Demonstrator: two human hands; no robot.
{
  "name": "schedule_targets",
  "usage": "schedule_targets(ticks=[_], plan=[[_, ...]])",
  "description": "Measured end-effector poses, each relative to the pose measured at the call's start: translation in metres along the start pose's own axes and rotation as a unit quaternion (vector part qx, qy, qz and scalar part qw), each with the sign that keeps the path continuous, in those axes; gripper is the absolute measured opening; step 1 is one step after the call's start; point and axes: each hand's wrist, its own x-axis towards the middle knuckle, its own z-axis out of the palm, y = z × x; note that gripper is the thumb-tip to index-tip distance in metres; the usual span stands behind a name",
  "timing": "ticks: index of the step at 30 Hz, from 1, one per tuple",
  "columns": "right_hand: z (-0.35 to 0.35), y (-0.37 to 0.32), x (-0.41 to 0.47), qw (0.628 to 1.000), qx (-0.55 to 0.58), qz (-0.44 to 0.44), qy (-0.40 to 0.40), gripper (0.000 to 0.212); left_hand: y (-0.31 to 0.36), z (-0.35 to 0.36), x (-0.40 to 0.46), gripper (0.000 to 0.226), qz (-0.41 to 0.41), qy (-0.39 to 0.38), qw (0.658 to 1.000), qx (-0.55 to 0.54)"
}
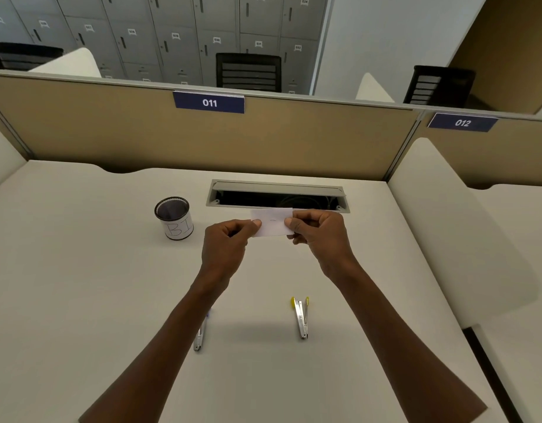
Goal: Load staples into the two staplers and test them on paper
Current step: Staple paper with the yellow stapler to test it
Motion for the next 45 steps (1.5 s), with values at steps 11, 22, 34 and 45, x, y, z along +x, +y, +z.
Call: schedule_targets(ticks=[11,22,34,45], plan=[[0.019,0.01,0.015,0.991,-0.126,-0.038,0.033,0.011,-0.048,-0.02,0.014,0.014,0.001,0.054,0.998,0.038],[0.102,0.01,0.06,0.957,-0.246,-0.154,-0.006,0.015,-0.174,-0.105,0.06,0.044,-0.04,0.095,0.947,0.305],[0.213,0.025,0.124,0.909,-0.338,-0.236,-0.061,0.016,-0.236,-0.119,0.07,0.049,-0.036,0.061,0.914,0.4],[0.268,0.073,0.161,0.867,-0.436,-0.188,-0.15,0.023,-0.236,-0.115,0.07,0.051,-0.036,0.077,0.914,0.397]])
